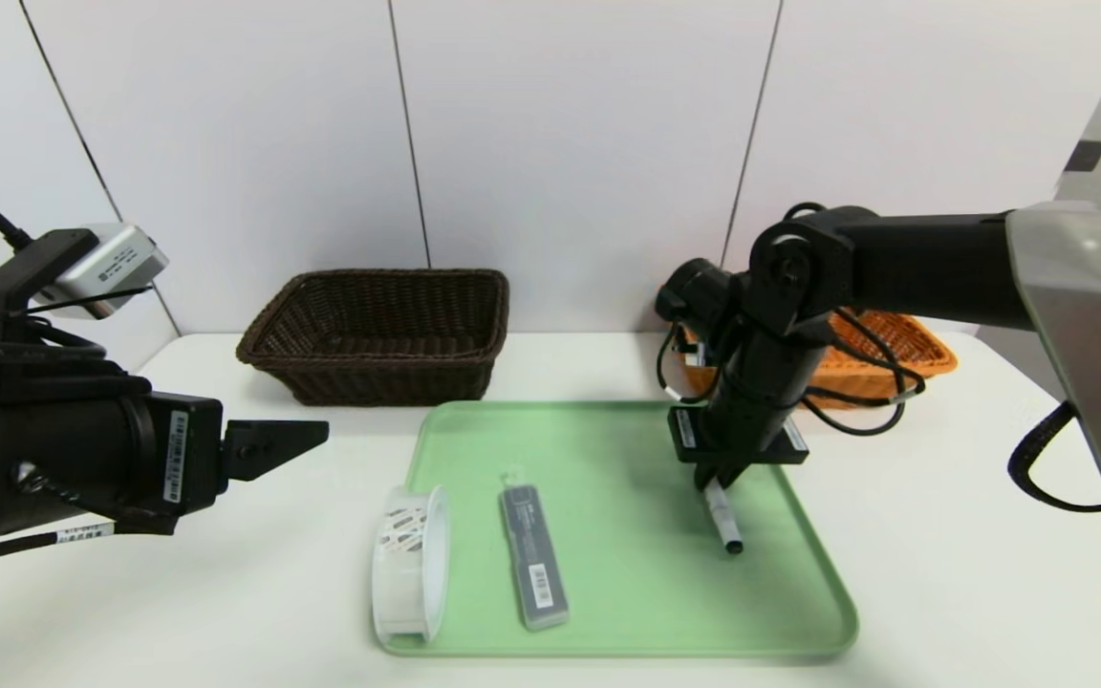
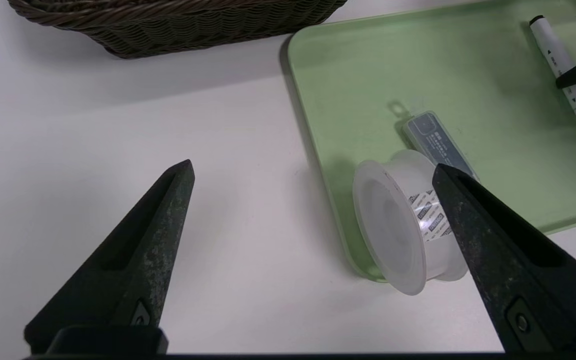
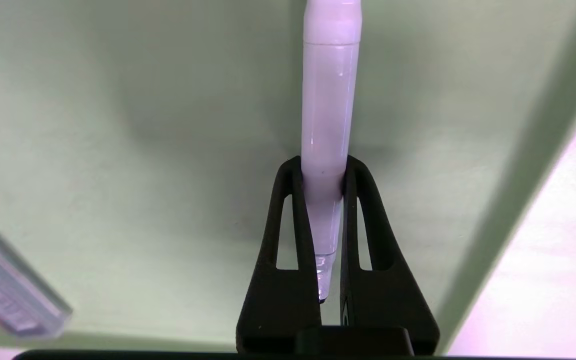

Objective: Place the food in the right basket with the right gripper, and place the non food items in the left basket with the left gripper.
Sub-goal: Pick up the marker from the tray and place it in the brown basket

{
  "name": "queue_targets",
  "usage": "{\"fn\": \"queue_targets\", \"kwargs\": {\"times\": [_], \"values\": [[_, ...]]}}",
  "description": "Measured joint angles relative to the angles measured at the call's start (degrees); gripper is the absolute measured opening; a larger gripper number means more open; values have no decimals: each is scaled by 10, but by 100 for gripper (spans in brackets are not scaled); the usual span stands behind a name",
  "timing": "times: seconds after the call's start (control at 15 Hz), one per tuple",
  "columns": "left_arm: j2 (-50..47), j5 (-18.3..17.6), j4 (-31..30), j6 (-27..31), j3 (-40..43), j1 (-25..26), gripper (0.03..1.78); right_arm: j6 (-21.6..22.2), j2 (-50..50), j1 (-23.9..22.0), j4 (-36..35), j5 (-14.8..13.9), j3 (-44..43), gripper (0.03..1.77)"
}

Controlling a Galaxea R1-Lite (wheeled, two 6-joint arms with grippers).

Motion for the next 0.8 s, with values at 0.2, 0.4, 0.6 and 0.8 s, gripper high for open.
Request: {"fn": "queue_targets", "kwargs": {"times": [0.2,0.4,0.6,0.8], "values": [[3,0,0,-1,3,0,169,-12,-23,36,-8,3,-1,16],[3,1,1,-3,22,0,169,-16,-47,73,-72,-9,-1,16],[0,1,1,-3,40,-1,169,-26,-69,105,-210,-45,-2,16],[-2,1,4,-5,43,-1,169,-72,-68,132,-392,-111,-2,16]]}}
